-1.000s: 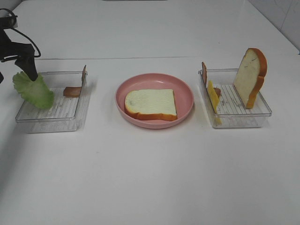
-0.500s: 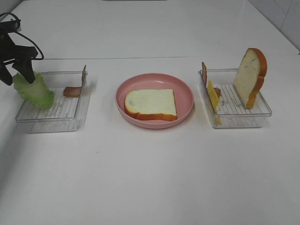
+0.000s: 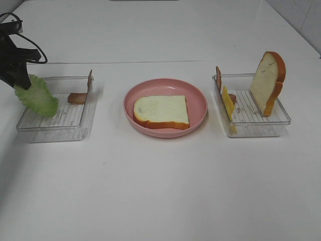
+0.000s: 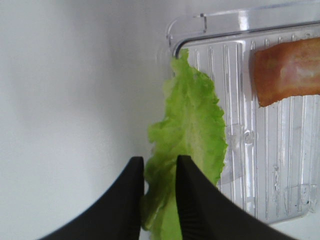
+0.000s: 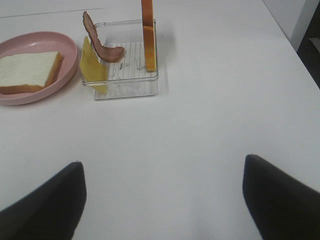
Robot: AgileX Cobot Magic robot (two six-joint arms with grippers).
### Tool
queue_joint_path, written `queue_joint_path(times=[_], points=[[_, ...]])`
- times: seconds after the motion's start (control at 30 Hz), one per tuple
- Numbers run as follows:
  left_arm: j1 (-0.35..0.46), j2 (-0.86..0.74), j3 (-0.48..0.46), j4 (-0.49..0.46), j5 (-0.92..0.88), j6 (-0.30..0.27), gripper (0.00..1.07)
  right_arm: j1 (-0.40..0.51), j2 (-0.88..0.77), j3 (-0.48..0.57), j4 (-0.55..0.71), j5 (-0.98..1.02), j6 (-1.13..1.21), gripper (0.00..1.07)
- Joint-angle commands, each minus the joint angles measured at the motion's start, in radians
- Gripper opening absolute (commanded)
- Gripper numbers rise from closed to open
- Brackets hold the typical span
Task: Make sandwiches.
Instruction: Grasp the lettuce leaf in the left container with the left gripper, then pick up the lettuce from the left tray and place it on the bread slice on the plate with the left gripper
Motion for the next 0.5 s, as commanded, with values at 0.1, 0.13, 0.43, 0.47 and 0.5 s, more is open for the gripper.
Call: queue_joint_path(times=[0.1, 0.13, 0.43, 0.47, 0.5], points=[[-0.006, -0.001, 0.000, -0.032, 0.110, -0.002, 0.01, -0.001, -0.032, 0.003, 0.001, -0.009, -0.006, 0.80], [-0.006, -0.001, 0.000, -0.036, 0.110, -0.002, 0.00, -0.001, -0.032, 0.003, 0.001, -0.009, -0.006, 0.80], [-0.006, -0.094, 0.000, -0.117, 0.108, 0.002, 0.00, -0.001, -0.032, 0.003, 0.001, -0.009, -0.006, 0.80], [-0.006, -0.094, 0.000, -0.117, 0.108, 0.002, 0.00, -0.001, -0.032, 0.003, 0.001, -0.009, -0.006, 0.80], [-0.006, -0.107, 0.000, -0.128, 0.108, 0.002, 0.00, -0.001, -0.032, 0.003, 0.001, -0.009, -0.006, 0.80]])
